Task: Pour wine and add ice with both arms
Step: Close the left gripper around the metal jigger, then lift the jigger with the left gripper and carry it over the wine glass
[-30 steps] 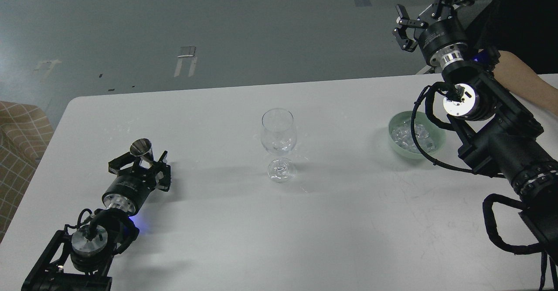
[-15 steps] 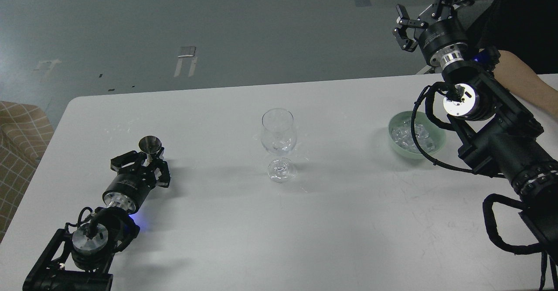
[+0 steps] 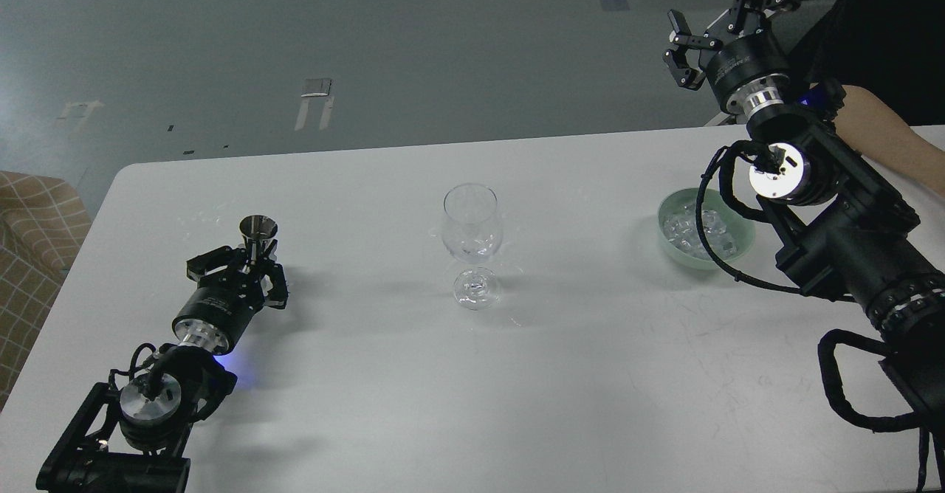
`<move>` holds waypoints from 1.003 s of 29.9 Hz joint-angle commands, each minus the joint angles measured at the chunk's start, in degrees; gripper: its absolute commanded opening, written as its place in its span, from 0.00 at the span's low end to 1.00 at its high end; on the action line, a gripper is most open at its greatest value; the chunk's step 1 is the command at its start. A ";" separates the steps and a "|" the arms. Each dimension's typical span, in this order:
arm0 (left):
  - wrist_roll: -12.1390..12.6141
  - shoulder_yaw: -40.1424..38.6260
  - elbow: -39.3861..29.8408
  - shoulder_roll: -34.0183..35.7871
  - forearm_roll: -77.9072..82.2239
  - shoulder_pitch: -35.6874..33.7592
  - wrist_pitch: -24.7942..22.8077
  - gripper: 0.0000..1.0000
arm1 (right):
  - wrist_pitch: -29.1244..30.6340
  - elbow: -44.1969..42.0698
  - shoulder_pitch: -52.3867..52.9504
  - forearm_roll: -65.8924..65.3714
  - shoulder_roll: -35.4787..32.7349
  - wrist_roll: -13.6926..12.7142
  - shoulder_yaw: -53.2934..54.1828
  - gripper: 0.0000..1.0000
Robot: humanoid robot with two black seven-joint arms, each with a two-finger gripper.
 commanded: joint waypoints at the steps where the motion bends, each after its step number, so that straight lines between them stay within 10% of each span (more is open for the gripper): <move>1: -0.05 0.00 -0.92 0.02 -0.07 -0.47 0.07 0.10 | 0.00 0.00 0.09 0.00 0.03 0.00 0.00 1.00; 30: 1.62 8.35 -26.31 3.00 4.32 -0.56 13.85 0.03 | 0.00 0.00 0.09 0.00 -0.49 0.00 0.00 1.00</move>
